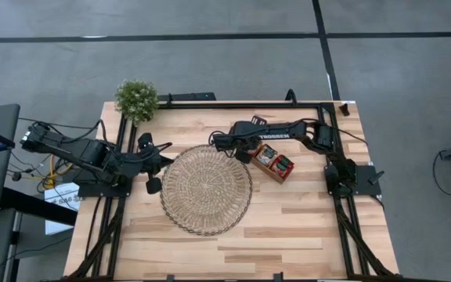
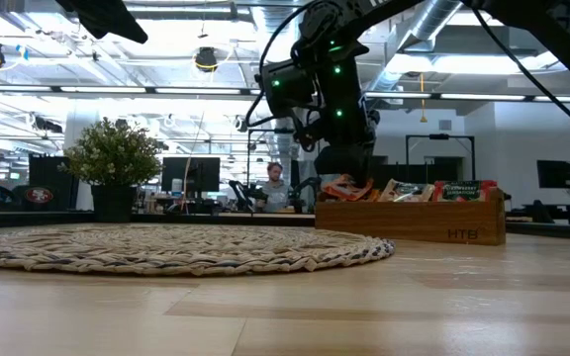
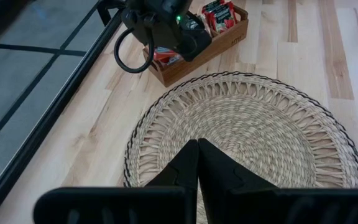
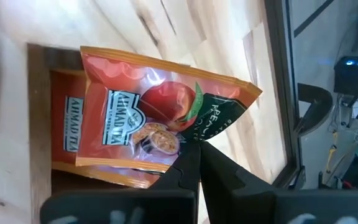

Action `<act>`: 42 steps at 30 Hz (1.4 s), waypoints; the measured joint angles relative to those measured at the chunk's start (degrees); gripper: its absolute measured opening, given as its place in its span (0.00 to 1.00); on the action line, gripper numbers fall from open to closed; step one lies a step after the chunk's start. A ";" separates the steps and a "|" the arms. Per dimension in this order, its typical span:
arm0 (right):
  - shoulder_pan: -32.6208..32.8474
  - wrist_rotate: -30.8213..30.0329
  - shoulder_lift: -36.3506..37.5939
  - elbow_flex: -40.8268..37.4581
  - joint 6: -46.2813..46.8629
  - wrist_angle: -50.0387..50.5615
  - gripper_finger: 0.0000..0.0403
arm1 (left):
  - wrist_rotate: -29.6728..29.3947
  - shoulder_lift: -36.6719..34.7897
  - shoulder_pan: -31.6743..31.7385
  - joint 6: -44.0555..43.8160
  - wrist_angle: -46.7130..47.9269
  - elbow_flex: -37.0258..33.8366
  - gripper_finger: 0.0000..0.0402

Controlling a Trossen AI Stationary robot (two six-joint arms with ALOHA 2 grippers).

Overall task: Pick & Place Tea
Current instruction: Put the orange tea bag into the left section of the wooden organizer

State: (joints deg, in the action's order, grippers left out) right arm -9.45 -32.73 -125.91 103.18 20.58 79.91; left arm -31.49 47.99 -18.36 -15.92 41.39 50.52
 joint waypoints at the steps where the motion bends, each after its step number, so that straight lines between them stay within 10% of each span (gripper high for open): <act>1: -0.03 0.52 0.00 0.00 0.00 0.17 0.00 | 0.00 -0.01 0.01 0.00 -0.01 0.00 0.00; 20: -0.44 1.89 0.00 0.00 -3.11 2.52 0.01 | -0.44 0.01 0.00 1.64 0.02 0.00 0.00; 42: -1.45 -1.34 0.00 0.00 -2.65 2.08 0.24 | -0.67 0.02 -0.01 1.64 0.02 0.00 0.00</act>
State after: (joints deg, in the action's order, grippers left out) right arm -10.91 -34.08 -125.91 103.18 17.93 82.00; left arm -32.16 48.01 -18.37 -14.28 41.41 50.52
